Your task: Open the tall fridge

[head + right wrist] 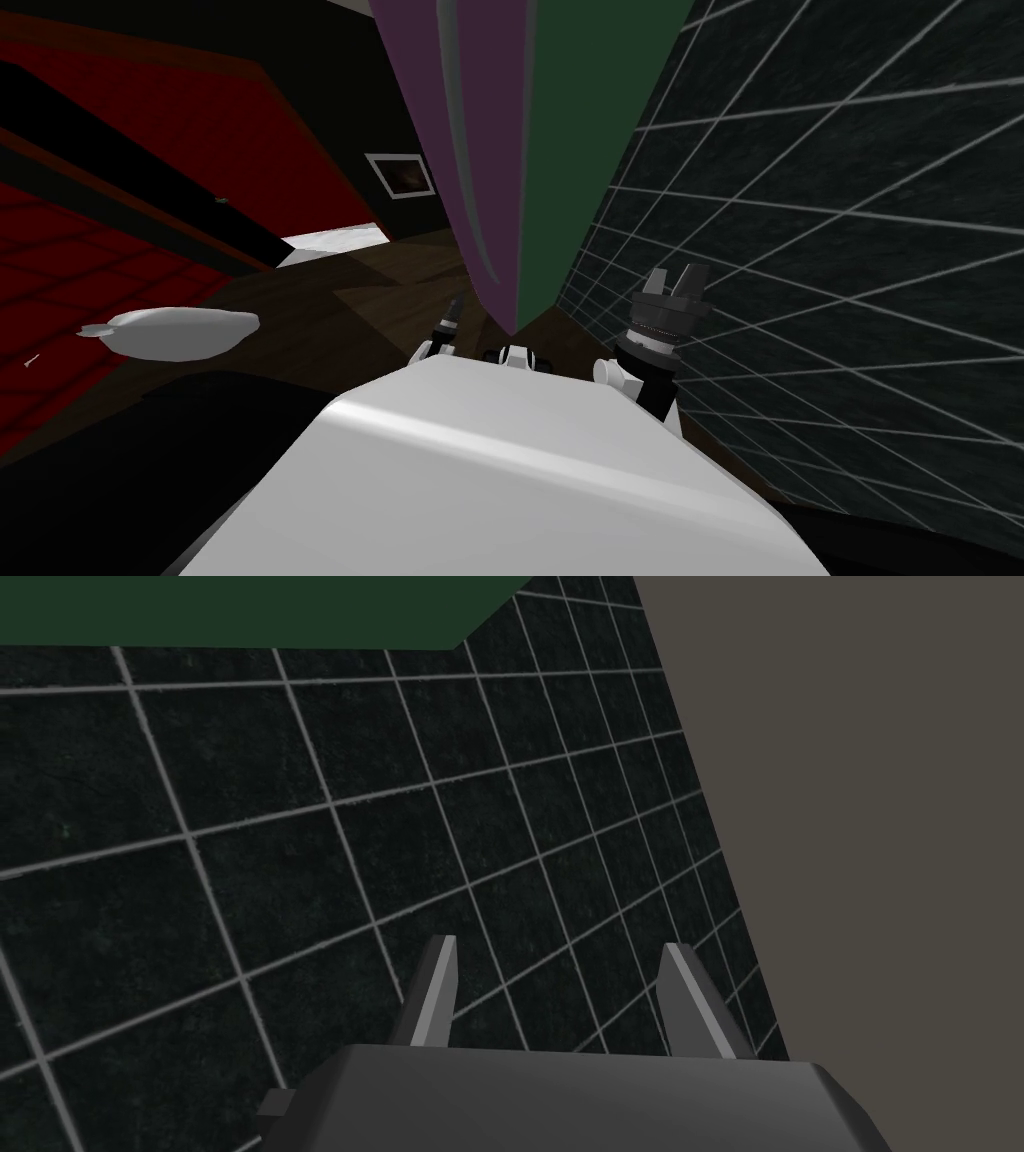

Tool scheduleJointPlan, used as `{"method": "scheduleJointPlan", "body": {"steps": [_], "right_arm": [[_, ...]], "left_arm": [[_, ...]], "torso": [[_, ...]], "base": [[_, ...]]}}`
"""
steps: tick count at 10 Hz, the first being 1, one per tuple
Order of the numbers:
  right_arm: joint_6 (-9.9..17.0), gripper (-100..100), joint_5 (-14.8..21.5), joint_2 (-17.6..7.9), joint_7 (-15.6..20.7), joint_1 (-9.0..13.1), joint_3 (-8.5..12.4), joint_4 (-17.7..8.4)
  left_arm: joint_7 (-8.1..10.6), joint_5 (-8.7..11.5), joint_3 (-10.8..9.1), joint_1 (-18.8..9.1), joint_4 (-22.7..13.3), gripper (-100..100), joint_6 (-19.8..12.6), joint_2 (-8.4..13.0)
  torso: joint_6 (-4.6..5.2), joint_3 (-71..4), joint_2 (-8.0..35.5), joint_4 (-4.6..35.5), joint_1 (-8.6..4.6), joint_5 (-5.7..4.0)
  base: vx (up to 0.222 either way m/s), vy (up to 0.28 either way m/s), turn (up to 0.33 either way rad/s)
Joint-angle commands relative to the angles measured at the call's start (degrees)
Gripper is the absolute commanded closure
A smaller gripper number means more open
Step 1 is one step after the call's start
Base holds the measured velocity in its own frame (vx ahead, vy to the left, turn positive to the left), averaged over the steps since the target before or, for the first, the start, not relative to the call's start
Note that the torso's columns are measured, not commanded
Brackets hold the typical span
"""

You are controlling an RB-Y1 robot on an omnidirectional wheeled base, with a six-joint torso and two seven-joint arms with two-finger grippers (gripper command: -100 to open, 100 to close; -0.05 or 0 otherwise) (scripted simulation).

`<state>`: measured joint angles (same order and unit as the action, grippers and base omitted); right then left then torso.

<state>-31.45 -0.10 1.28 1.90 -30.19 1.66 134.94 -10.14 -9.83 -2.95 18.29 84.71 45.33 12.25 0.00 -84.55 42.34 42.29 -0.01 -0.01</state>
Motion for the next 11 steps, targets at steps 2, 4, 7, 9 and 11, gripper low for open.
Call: {"method": "scheduleJointPlan", "body": {"steps": [2, 4, 7, 9, 11], "right_arm": [[0.0, 0, 0.0, 0.0, 0.0, 0.0, 0.0, 0.0], [0.0, 0, 0.0, 0.0, 0.0, 0.0, 0.0, 0.0], [0.0, 0, 0.0, 0.0, 0.0, 0.0, 0.0, 0.0], [0.0, 0, 0.0, 0.0, 0.0, 0.0, 0.0, 0.0], [0.0, 0, 0.0, 0.0, 0.0, 0.0, 0.0, 0.0]], "left_arm": [[-1.2, -0.5, -0.51, -1.1, -4.6, -100, 2.5, -0.7], [-2.23, -1.0, -0.92, -2.0, -8.0, -100, 4.5, -1.6], [-3.59, -1.6, -1.45, -3.2, -13.0, -100, 7.2, -3.1], [-4.38, -2.0, -1.76, -3.8, -15.8, -100, 8.7, -4.5], [-5.09, -2.3, -2.03, -4.4, -18.2, -100, 10.1, -6.4]], "torso": [[0.0, 0.0, -0.1, 0.0, 0.05, 0.03], [0.0, 0.0, 0.0, 0.0, 0.03, 0.02], [0.0, 0.0, -0.1, 0.0, 0.03, 0.01], [0.0, 0.0, -0.1, 0.0, -0.03, 0.0], [0.0, 0.0, 0.0, 0.0, 0.05, 0.02]], "base": [[0.1, -0.043, 0.01], [0.088, -0.045, 0.01], [0.108, -0.055, 0.011], [0.111, -0.069, 0.01], [0.087, -0.046, 0.009]]}}
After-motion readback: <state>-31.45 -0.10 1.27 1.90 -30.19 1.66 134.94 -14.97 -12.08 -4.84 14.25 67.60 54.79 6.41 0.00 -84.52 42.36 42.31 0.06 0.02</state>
